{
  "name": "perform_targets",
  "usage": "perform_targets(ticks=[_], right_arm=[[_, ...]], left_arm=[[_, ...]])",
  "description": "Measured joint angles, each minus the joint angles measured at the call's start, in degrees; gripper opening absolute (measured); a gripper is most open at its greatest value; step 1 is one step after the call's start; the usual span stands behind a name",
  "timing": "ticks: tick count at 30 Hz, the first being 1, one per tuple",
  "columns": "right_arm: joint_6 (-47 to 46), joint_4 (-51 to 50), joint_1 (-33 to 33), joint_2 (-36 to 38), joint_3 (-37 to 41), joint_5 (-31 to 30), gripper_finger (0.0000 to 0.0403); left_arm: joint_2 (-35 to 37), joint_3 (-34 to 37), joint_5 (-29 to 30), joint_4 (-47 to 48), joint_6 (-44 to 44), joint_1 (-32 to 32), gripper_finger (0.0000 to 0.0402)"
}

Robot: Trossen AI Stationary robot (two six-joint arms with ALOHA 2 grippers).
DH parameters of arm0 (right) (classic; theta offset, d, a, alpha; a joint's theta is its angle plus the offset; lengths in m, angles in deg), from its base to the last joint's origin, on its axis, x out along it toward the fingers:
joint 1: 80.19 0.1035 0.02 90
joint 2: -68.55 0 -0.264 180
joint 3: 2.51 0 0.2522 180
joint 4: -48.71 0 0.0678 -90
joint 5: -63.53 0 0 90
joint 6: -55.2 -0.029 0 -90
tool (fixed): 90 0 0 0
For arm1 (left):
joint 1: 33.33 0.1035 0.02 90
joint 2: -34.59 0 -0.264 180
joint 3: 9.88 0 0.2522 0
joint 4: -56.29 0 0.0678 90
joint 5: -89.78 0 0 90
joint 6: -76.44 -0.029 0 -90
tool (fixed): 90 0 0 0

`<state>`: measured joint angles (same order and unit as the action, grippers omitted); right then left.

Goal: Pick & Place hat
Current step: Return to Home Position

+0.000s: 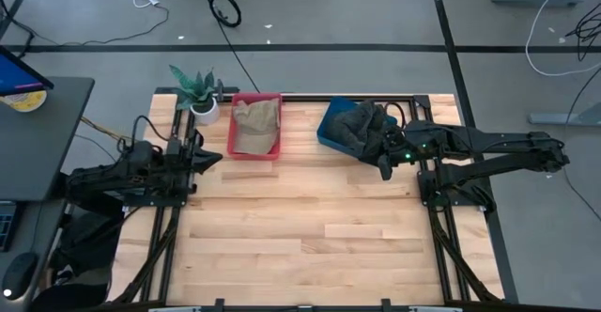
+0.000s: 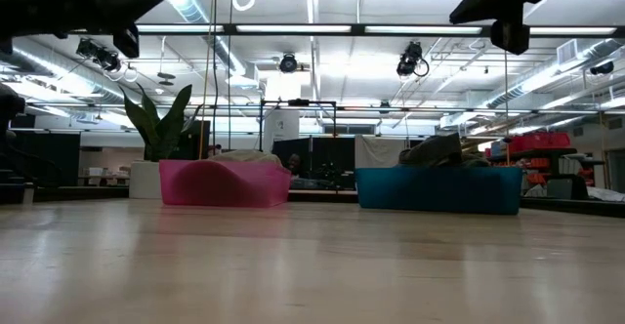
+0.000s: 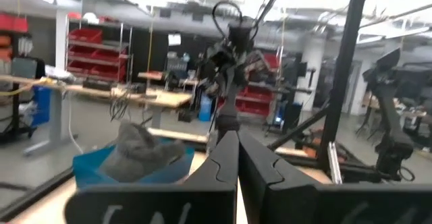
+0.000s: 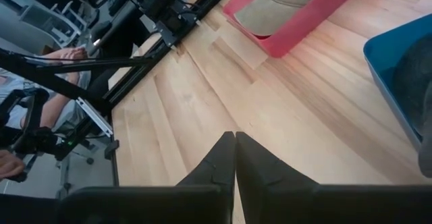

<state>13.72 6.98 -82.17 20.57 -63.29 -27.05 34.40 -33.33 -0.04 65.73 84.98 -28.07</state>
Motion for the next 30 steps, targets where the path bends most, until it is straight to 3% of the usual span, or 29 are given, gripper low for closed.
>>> perform_targets(ticks=[7, 16, 25, 30], right_arm=[[0.5, -0.1, 0.0, -0.8, 0.0, 0.0, 0.0016], [0.0, -0.2, 0.0, -1.4, 0.0, 0.0, 0.0016], [-0.1, -0.1, 0.0, -1.4, 0.0, 0.0, 0.0016], [-0.1, -0.1, 0.0, -1.4, 0.0, 0.0, 0.0016]], left_arm=[[0.0, 1.2, 0.2, -0.2, 0.0, 0.0, 0.0003], [0.0, 8.8, 0.2, -11.0, 3.2, 0.0, 0.0003], [0.0, 9.2, 0.9, -9.5, 3.1, 0.0, 0.0003], [-0.1, 9.2, -4.2, 1.0, 4.0, 0.0, 0.0003]])
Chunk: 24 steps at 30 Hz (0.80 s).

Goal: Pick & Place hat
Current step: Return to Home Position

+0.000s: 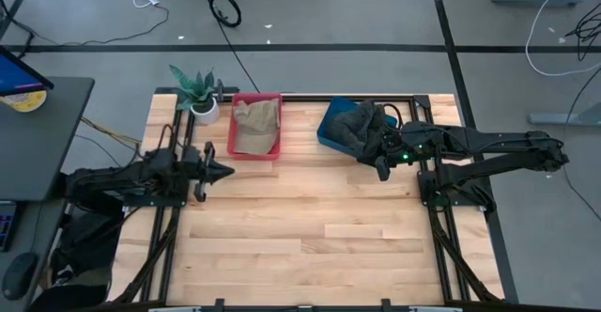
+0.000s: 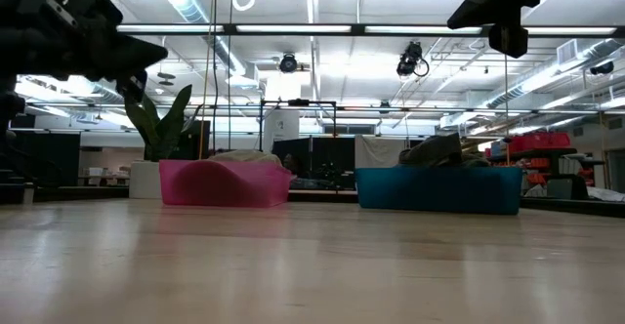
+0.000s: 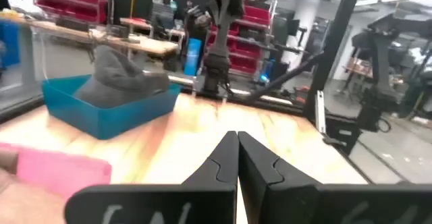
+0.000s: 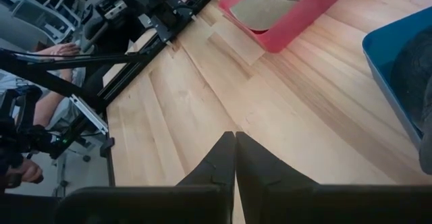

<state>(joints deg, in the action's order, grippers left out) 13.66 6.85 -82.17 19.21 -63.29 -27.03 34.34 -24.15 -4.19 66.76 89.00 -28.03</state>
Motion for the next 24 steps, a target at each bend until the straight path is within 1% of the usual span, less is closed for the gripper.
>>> perform_targets(ticks=[6, 8, 12, 18, 22, 24], right_arm=[[0.3, 0.0, 0.0, 0.0, 0.0, 0.0, 0.0016], [0.4, 0.0, 0.0, 0.0, 0.0, 0.1, 0.0016], [0.8, -0.1, 0.0, 0.0, 0.0, 0.1, 0.0016], [3.2, -0.2, 0.0, 0.0, 0.0, 0.0, 0.0016], [2.9, -0.1, 0.0, 0.0, 0.0, 0.0, 0.0016], [2.3, 1.0, 0.0, 0.0, 0.0, 0.0, 0.0016]], left_arm=[[-0.4, -0.1, 1.0, 1.7, -1.5, 0.0, 0.0003], [-0.5, -0.1, 2.5, 2.1, -1.2, 0.0, 0.0003], [-0.5, -0.1, 2.7, 2.3, -1.2, 0.0, 0.0003], [-0.5, -0.1, 5.3, 2.8, 0.5, 0.0, 0.0003], [-0.5, -0.1, 5.3, 2.8, -2.9, 0.0, 0.0003], [-0.5, -0.1, 5.3, 2.8, -3.0, 0.0, 0.0003]])
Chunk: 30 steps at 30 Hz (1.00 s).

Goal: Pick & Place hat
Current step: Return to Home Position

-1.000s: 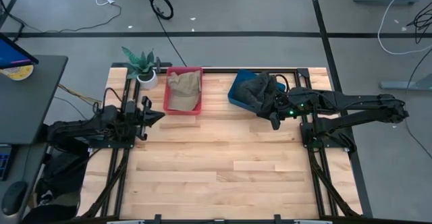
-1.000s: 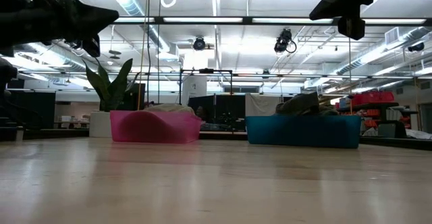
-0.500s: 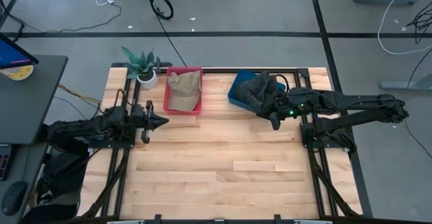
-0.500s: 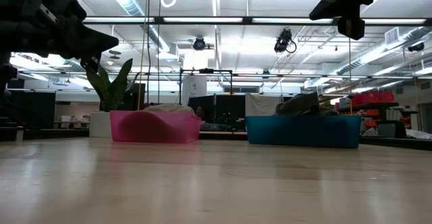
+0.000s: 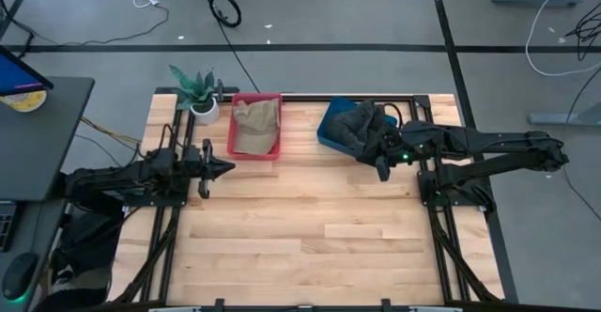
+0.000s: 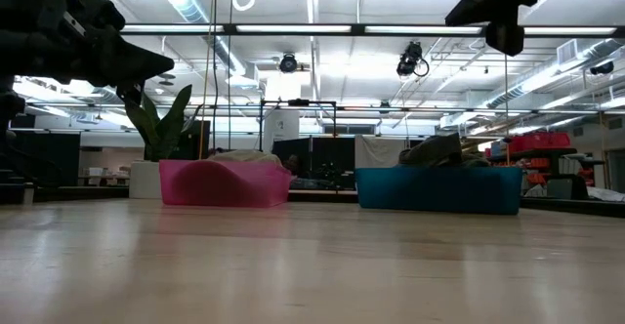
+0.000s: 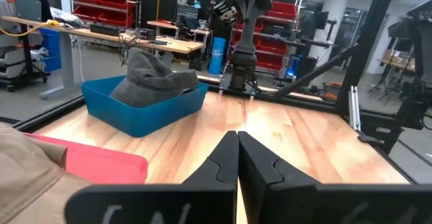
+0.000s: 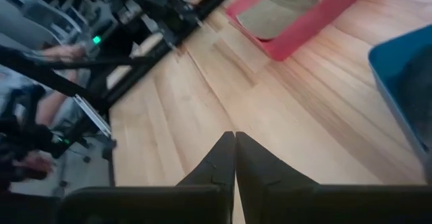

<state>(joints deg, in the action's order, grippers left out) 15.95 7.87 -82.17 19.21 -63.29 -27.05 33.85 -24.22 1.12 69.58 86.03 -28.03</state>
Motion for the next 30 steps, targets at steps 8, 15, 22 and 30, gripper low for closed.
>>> perform_targets(ticks=[8, 15, 22, 30], right_arm=[[0.6, 4.3, 0.0, 0.0, 0.0, 0.0, 0.0016], [5.0, -0.6, 1.0, 1.5, 0.0, -0.3, 0.0004], [11.5, -2.0, 1.5, 5.3, 2.6, -2.2, 0.0002], [7.0, 19.1, 1.5, 15.2, 19.5, -3.9, 0.0002]], left_arm=[[0.0, 0.0, 0.0, -0.5, -0.2, 0.0, 0.0003], [0.0, 0.1, 0.1, -1.7, -0.2, 0.0, 0.0003], [0.0, 0.1, 0.1, -2.0, -0.2, 0.0, 0.0003], [0.0, 0.1, 0.1, -2.1, -0.1, 0.0, 0.0003]])
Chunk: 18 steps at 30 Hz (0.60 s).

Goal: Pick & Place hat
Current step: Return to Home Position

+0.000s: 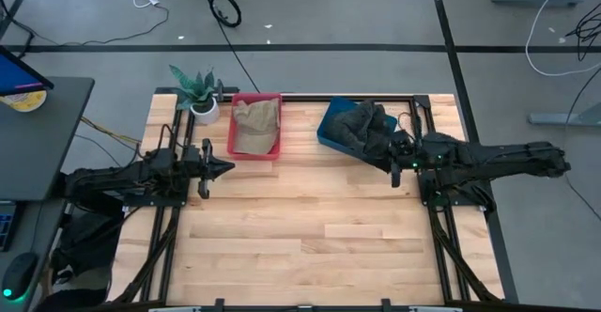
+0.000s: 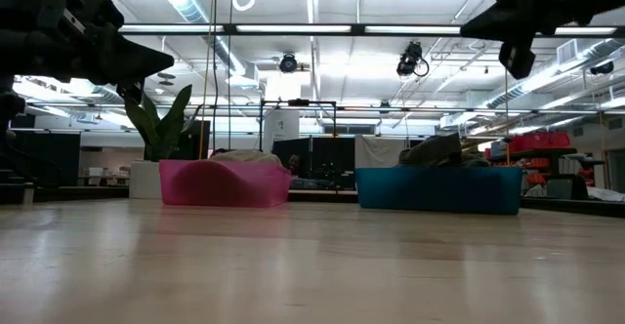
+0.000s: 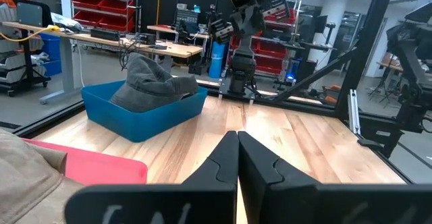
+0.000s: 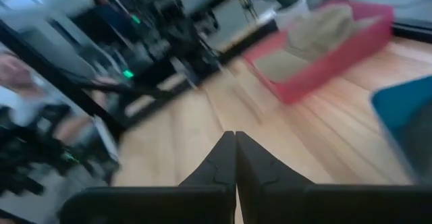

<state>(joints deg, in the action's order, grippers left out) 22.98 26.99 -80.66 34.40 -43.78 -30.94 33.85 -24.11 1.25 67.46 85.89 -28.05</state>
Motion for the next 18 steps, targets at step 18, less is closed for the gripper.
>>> perform_targets(ticks=[18], right_arm=[[1.5, 22.5, 0.0, 22.4, 14.9, 5.2, 0.0002]], left_arm=[[0.0, 0.0, 0.0, -0.2, 0.0, 0.0, 0.0003]])
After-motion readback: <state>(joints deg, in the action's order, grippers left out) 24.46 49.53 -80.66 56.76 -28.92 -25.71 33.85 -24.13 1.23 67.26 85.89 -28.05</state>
